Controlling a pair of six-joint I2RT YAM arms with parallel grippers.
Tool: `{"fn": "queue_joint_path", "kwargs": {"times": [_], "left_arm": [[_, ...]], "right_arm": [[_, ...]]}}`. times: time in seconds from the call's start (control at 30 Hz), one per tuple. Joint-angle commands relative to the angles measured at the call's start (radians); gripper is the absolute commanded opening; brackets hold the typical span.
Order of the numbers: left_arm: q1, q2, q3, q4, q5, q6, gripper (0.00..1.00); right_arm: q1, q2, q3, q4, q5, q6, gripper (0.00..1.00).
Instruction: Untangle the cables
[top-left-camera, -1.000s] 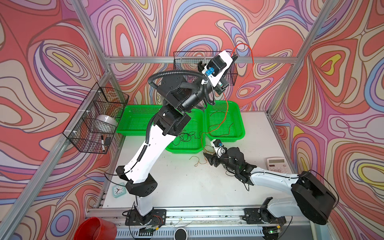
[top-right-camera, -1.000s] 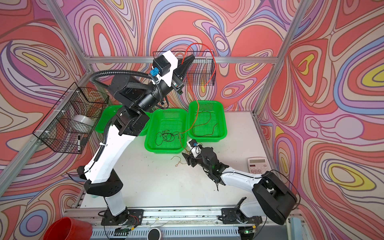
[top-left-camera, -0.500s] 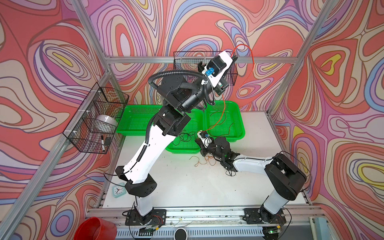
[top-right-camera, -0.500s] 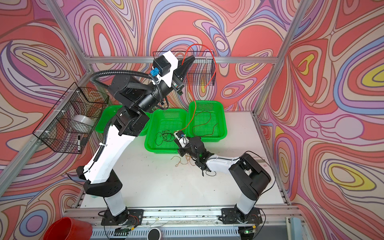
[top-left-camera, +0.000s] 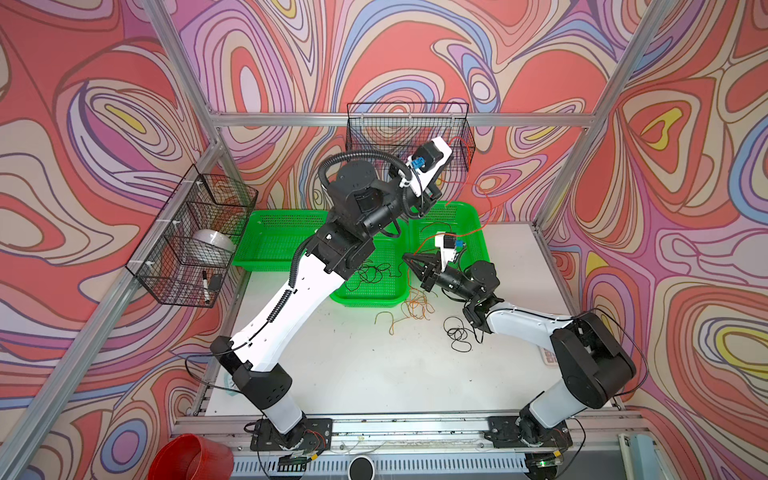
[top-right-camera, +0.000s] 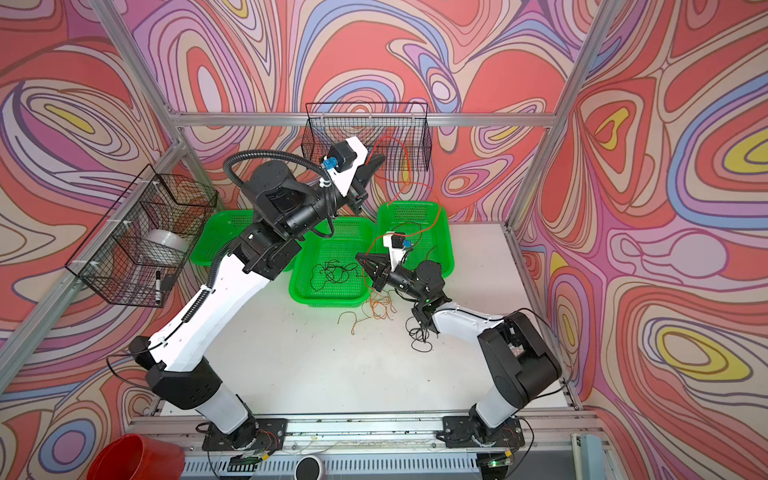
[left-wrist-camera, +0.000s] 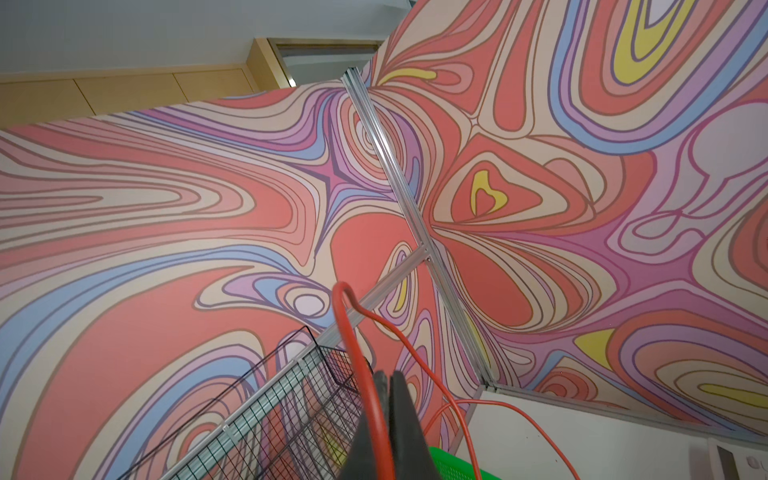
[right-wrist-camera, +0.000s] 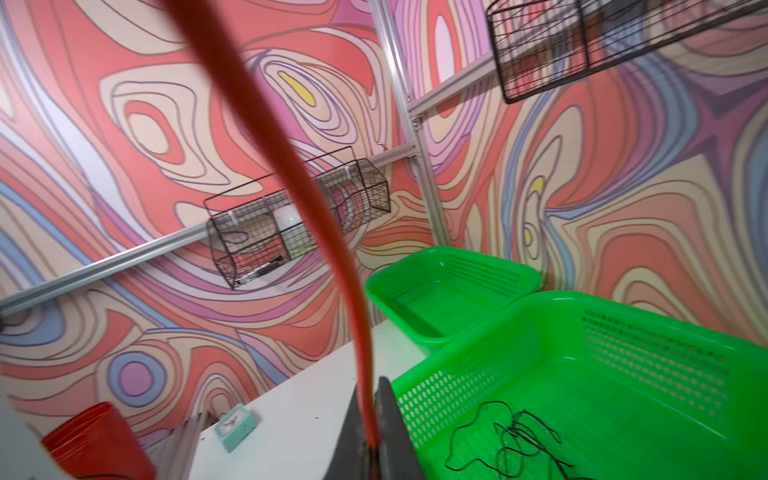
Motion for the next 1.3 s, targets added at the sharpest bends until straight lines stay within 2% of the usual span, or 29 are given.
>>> {"fn": "queue_joint_path", "kwargs": {"times": [0.0,0.13,0.23,0.3,0.4,0.53,0.63,0.83,0.9,1.03,1.17,1.27], "left_arm": [[0.008,-0.043,-0.038,0.02,0.003,-0.036,0.0],[0.025,-0.048,-0.082,0.071,0.003,-0.089,0.0],[0.027,-0.035,-0.08,0.077,0.014,-0.102,0.0],[0.027,-0.029,-0.081,0.086,0.015,-0.108,0.0],[0.027,-0.014,-0.076,0.099,0.007,-0.114,0.0],[0.032,0.015,-0.087,0.128,-0.006,-0.126,0.0],[0.046,0.053,-0.109,0.191,-0.008,-0.17,0.0],[0.069,0.206,-0.103,0.345,-0.088,-0.211,0.0],[0.071,0.274,-0.107,0.423,-0.157,-0.222,0.0],[0.072,0.42,-0.084,0.518,-0.204,-0.229,0.0],[0.073,0.552,-0.078,0.595,-0.224,-0.265,0.0],[0.071,0.629,-0.06,0.613,-0.243,-0.302,0.0]], "right_arm": [[0.004,0.043,0.071,0.179,-0.195,0.19,0.0],[0.002,0.142,0.146,0.253,-0.308,0.345,0.0],[-0.011,0.198,0.092,0.391,-0.257,0.405,0.0],[-0.026,0.214,0.085,0.382,-0.244,0.416,0.0],[-0.046,0.129,0.029,0.199,-0.152,0.238,0.0],[-0.104,-0.033,0.067,-0.343,-0.003,-0.115,0.0],[-0.181,-0.049,0.153,-0.634,0.062,-0.258,0.0],[-0.274,0.083,0.344,-0.934,0.128,-0.459,0.0],[-0.285,0.152,0.417,-0.974,0.169,-0.505,0.0],[-0.301,0.314,0.531,-1.032,0.257,-0.541,0.0],[-0.301,0.348,0.543,-1.096,0.357,-0.516,0.32],[-0.302,0.301,0.487,-1.146,0.382,-0.501,0.45]]}}
